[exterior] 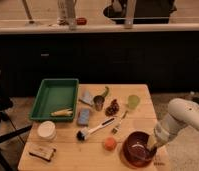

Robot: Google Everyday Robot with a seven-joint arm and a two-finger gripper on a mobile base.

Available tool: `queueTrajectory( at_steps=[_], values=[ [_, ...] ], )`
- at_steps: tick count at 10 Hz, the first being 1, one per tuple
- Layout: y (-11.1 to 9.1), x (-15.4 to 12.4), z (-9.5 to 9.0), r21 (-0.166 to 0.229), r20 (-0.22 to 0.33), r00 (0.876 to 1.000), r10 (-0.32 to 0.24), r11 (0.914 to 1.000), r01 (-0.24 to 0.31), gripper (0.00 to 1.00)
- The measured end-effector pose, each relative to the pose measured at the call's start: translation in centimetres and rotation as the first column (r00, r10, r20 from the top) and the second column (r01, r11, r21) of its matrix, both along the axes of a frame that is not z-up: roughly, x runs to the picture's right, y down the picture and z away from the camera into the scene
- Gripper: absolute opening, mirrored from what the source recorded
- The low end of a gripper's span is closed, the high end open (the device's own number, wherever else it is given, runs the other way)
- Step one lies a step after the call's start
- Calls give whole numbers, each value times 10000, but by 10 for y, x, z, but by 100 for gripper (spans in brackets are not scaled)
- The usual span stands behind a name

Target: Stack bowls into tray

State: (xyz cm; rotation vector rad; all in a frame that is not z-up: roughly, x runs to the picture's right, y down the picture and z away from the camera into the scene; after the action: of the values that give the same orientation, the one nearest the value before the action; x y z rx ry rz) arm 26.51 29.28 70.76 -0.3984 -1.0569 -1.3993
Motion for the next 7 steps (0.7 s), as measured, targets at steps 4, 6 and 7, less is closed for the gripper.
queueTrajectory(
  at_steps=[4,6,7],
  values=[
    [1,-2,1,-6,-73,9999,-106,9999,106,2],
    [1,-3,2,-15,-114,9998,-146,9999,146,4],
    [1,-3,3,-55,-210,9997,-121,9999,120,10]
  ],
)
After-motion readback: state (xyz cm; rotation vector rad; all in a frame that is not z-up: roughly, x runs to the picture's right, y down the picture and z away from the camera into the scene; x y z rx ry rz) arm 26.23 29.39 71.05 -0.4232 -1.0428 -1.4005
